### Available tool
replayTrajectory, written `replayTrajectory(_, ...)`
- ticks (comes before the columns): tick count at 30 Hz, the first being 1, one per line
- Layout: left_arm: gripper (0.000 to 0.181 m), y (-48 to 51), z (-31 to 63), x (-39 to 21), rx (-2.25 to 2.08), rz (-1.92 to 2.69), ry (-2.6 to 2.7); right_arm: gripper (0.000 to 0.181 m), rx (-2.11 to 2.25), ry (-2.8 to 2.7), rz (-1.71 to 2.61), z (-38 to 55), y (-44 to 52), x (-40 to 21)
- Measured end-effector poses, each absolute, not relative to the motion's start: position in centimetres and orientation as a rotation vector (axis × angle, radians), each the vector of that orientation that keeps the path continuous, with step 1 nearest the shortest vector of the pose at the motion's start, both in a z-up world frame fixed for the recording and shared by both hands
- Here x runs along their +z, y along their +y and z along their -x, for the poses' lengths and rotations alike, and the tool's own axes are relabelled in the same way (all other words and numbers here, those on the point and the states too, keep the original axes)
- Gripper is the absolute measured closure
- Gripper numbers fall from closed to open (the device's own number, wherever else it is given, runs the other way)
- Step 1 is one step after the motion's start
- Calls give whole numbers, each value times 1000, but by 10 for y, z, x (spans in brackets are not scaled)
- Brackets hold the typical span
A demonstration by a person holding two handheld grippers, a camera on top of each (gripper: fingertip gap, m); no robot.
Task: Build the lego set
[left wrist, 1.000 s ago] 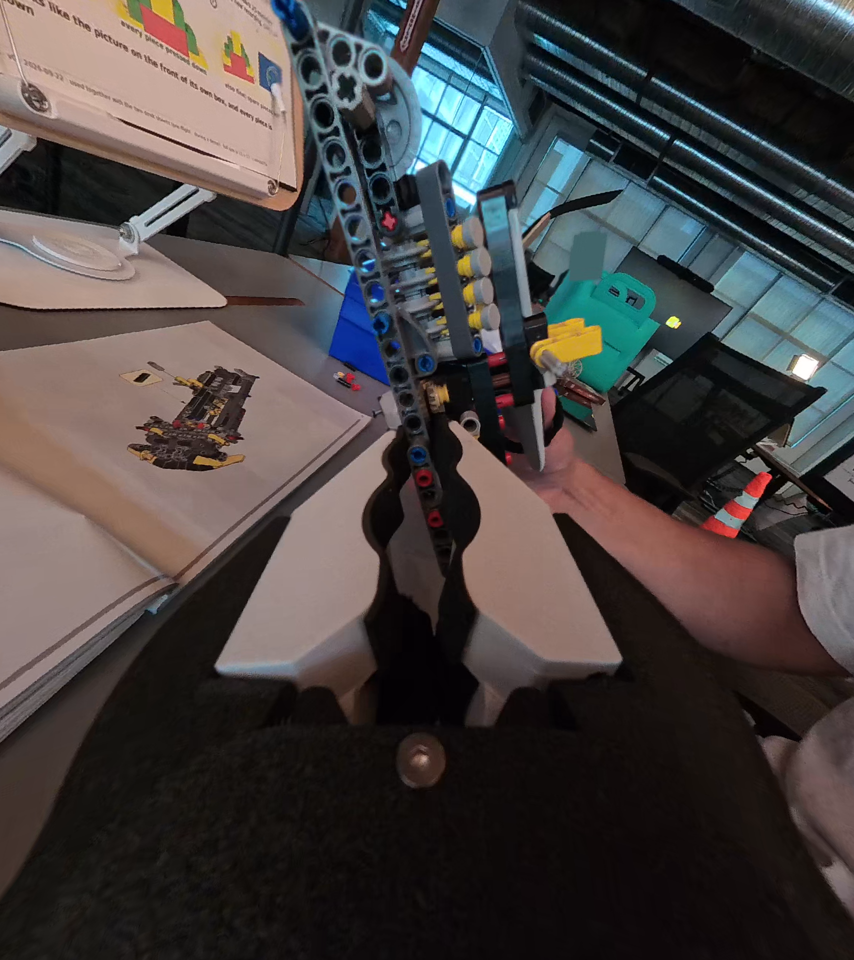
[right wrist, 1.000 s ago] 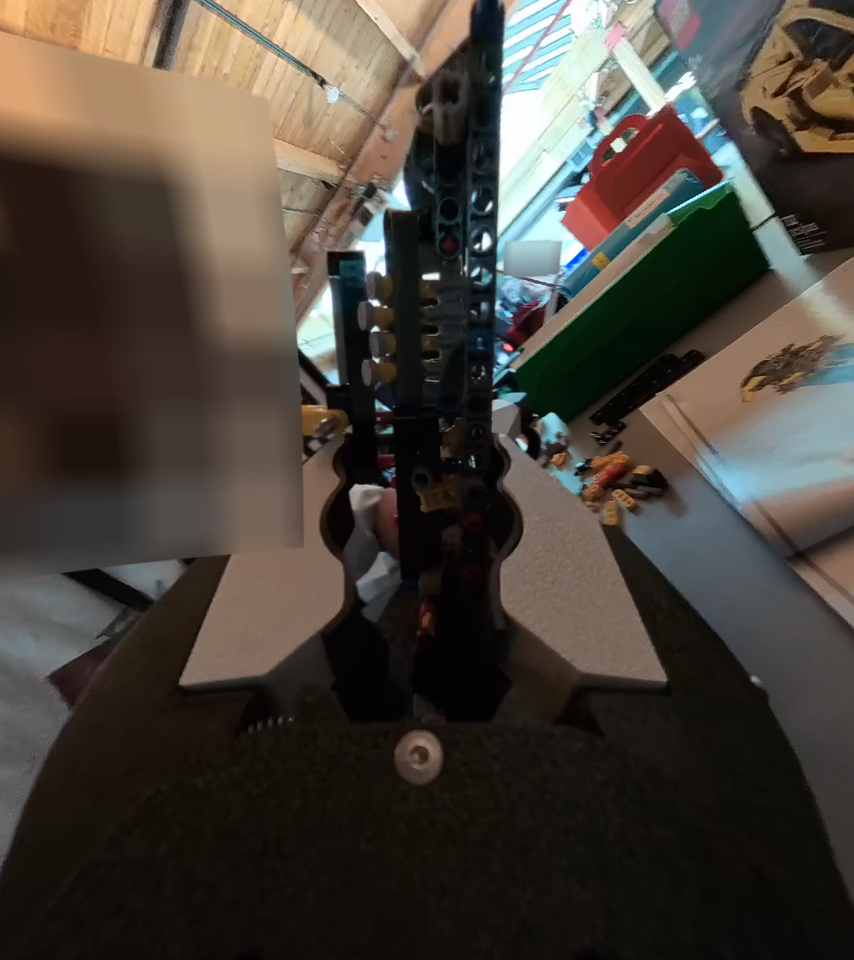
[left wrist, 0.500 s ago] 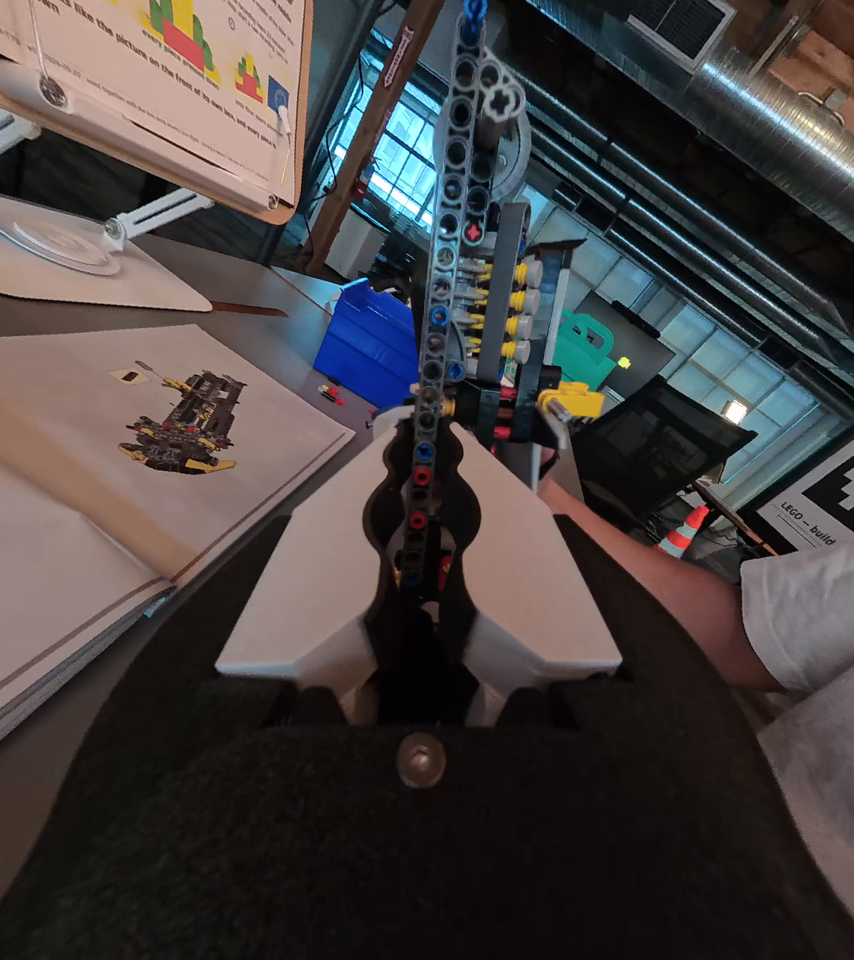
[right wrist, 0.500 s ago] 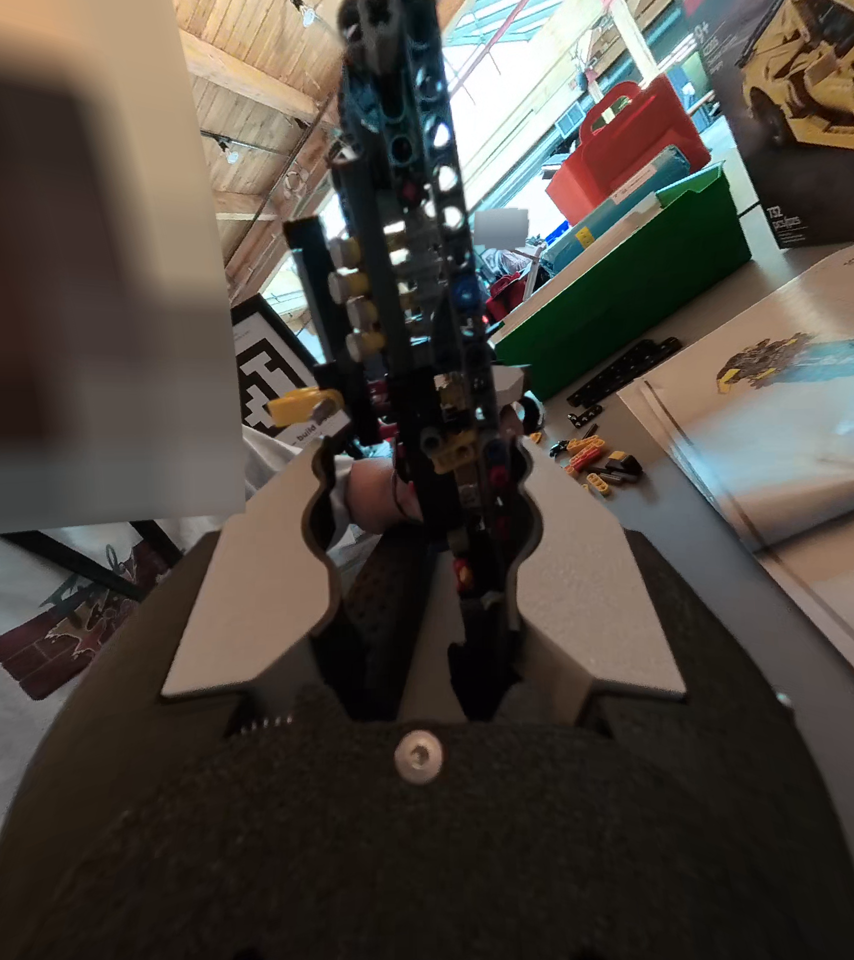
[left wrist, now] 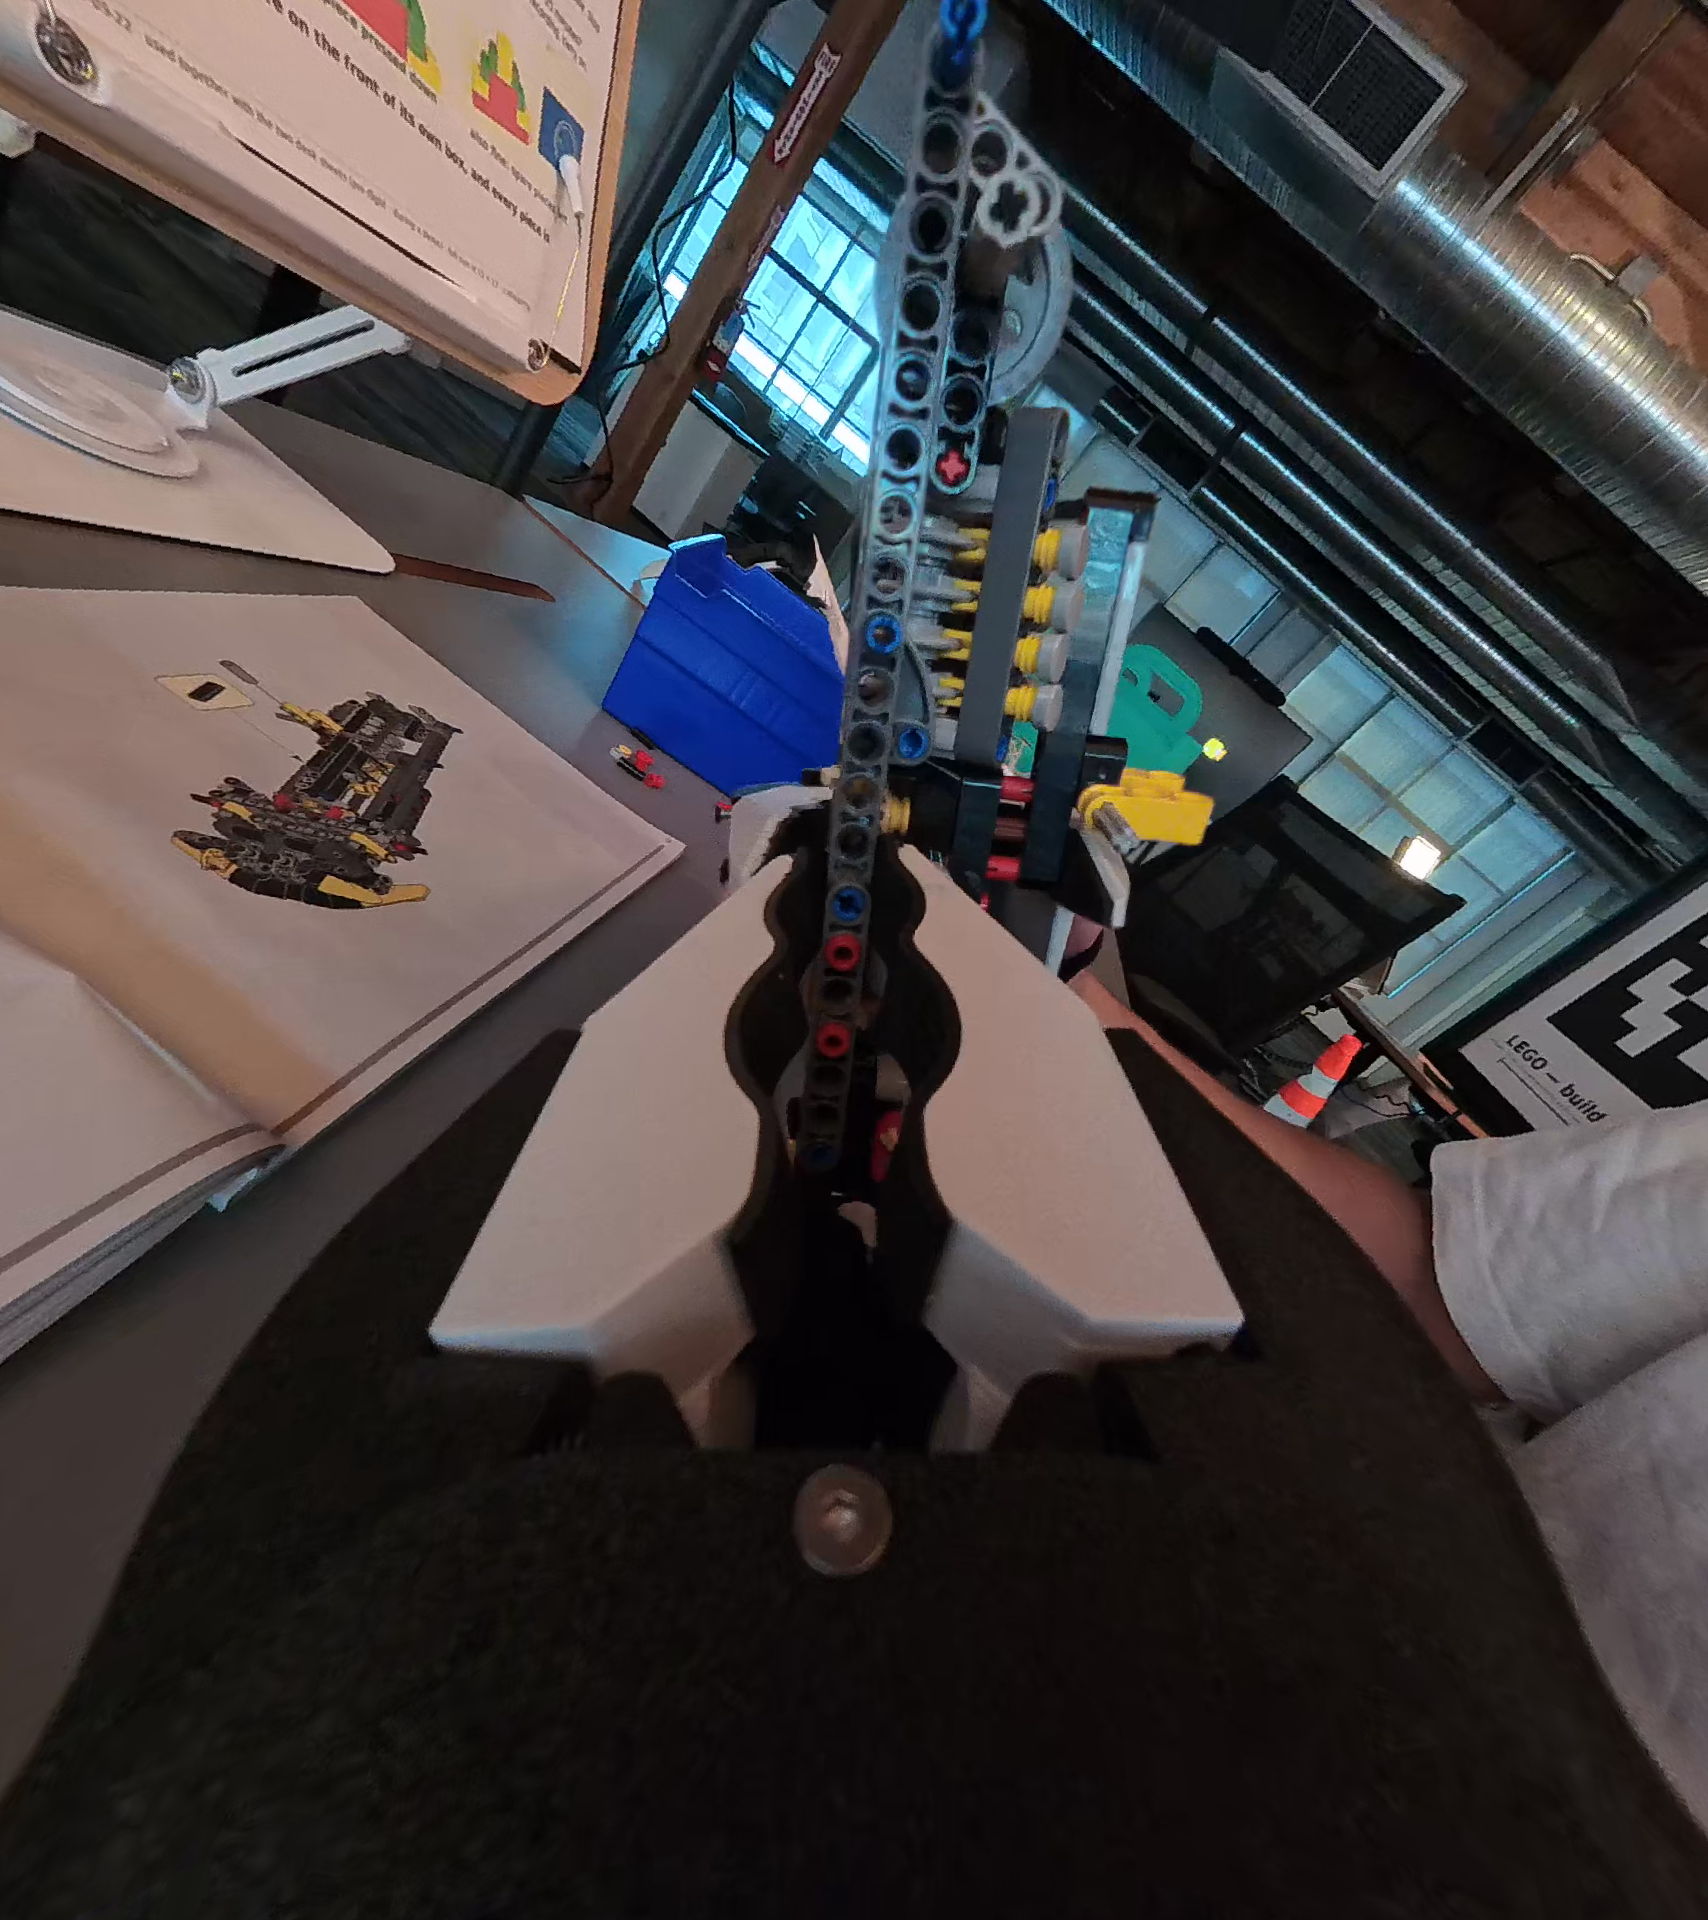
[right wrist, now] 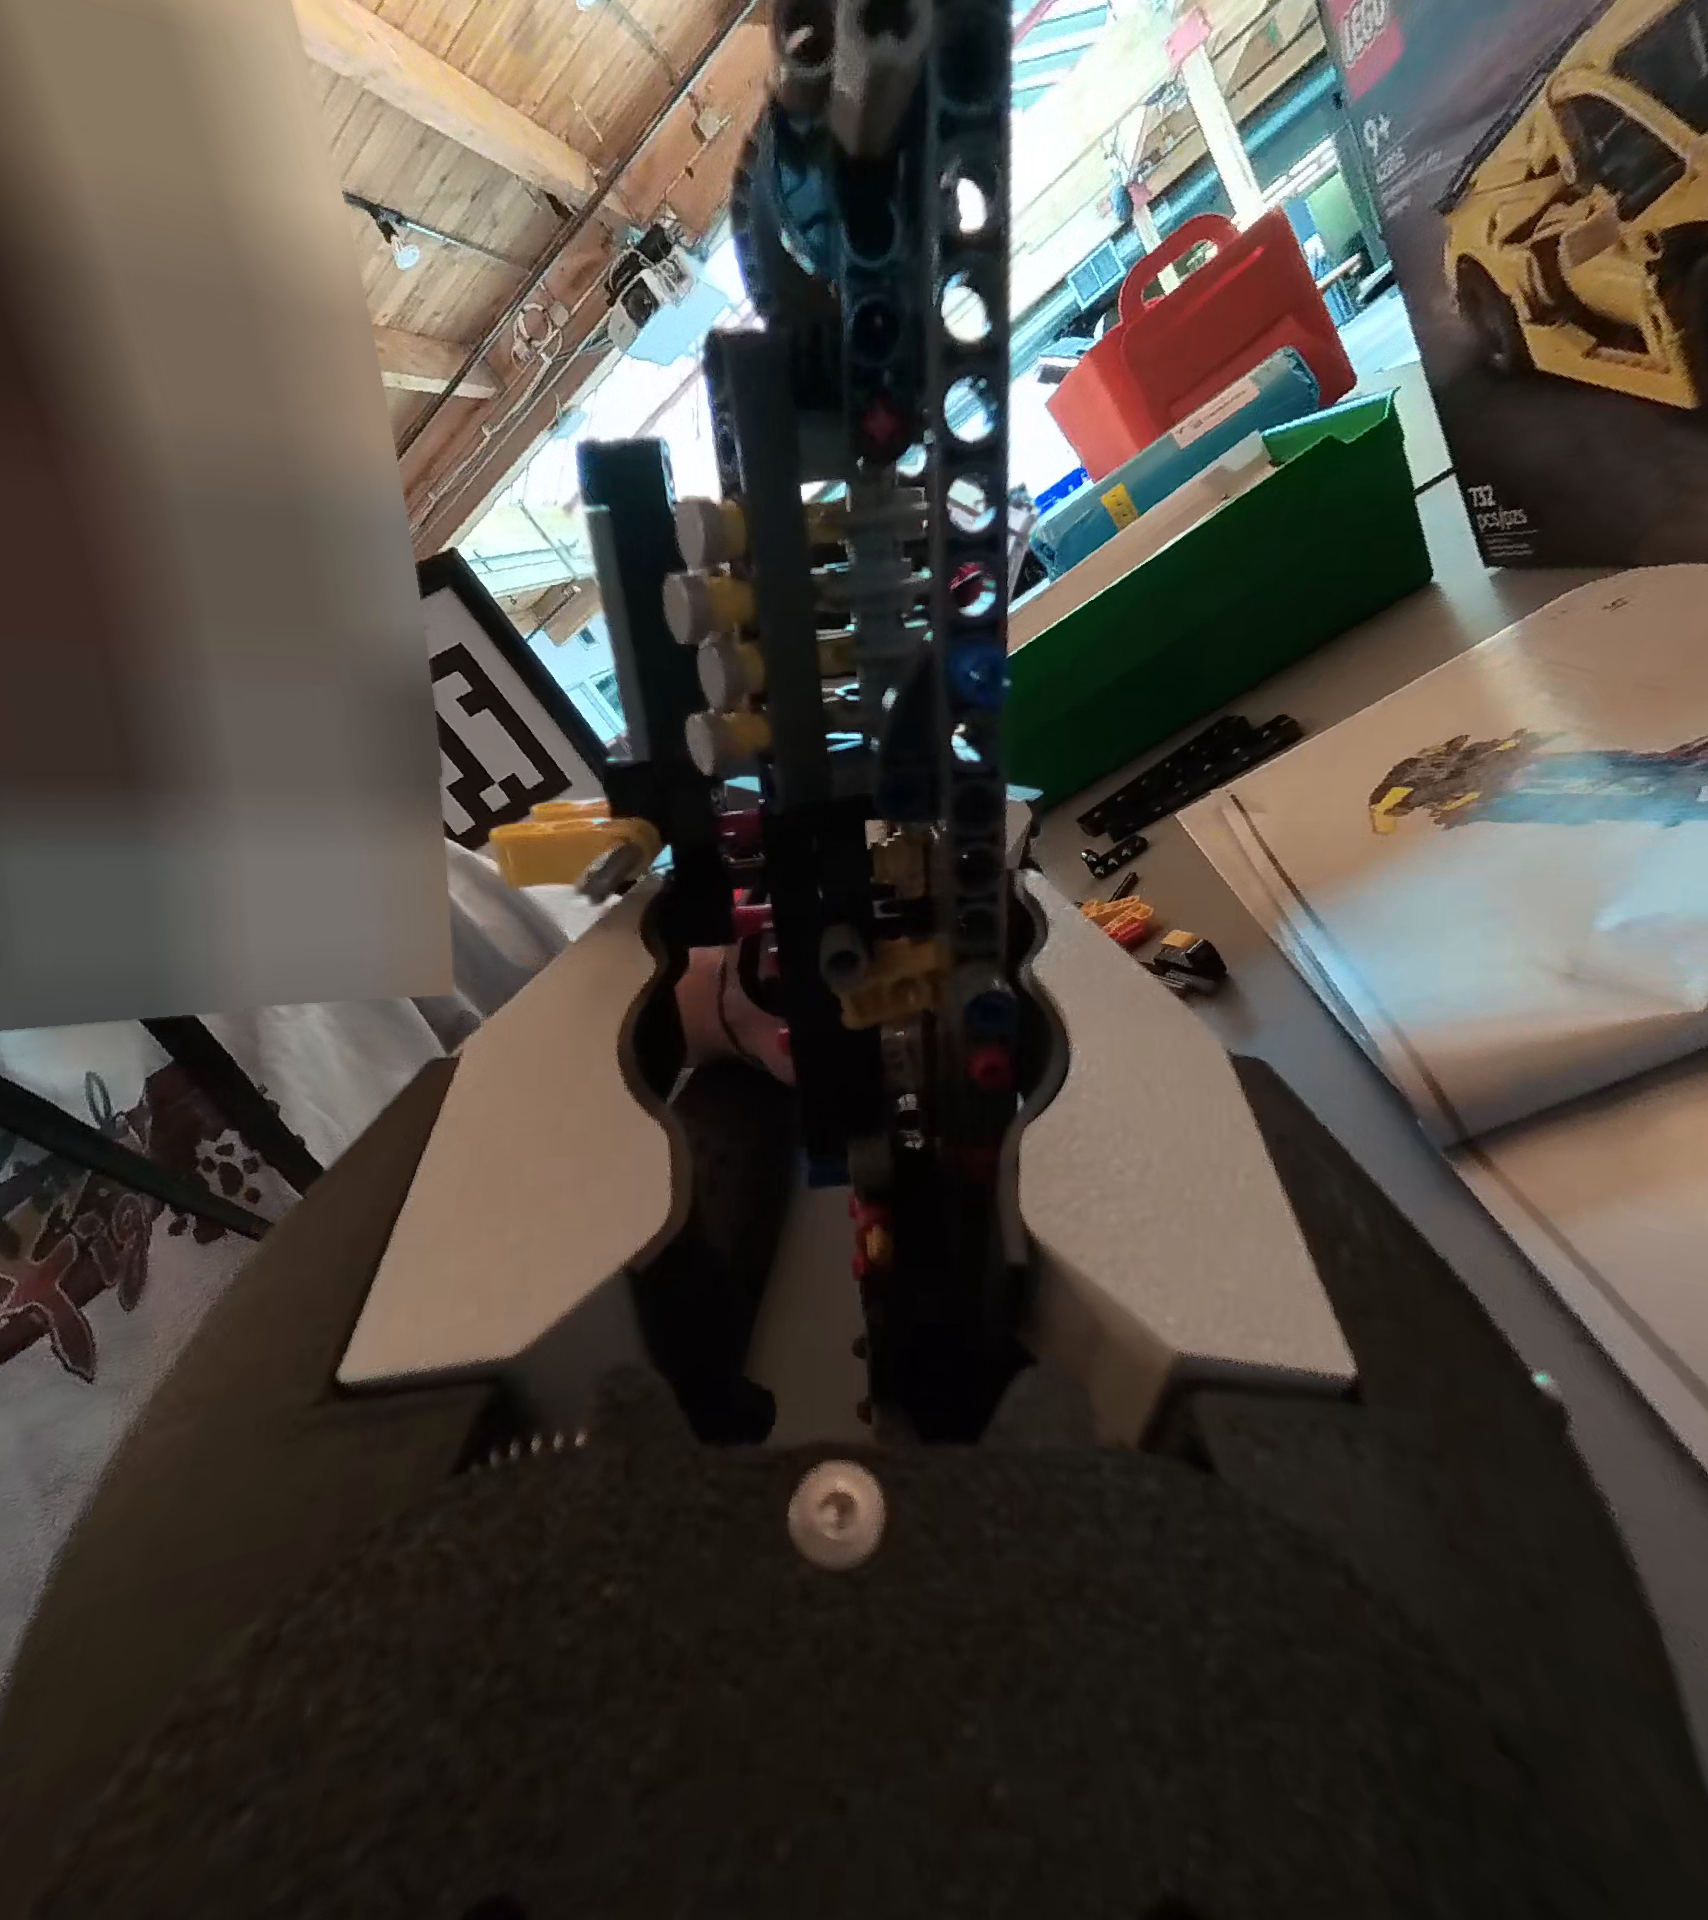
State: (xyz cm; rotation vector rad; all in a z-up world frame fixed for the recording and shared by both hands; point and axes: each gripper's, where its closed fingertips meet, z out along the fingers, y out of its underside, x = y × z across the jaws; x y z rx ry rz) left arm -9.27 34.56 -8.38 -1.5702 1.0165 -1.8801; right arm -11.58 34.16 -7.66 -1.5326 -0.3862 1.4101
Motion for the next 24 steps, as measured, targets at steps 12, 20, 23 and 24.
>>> replayTrajectory(12, 174, 343, 93, -82, -1862, 1556, 1033, 127, 1315, -454, 1524, 117, 339, -77)
replayTrajectory(20, 174, 335, 94, -78, -1780, 1482, 1107, 132, 1340, -466, 1493, 117, 332, -74)
replayTrajectory(23, 174, 335, 94, -78, -1761, 1475, 1115, 131, 1413, -424, 1490, 116, 333, -72)
replayTrajectory(24, 175, 335, 94, -78, -1772, 1474, 1112, 131, 1407, -430, 1487, 116, 333, -71)
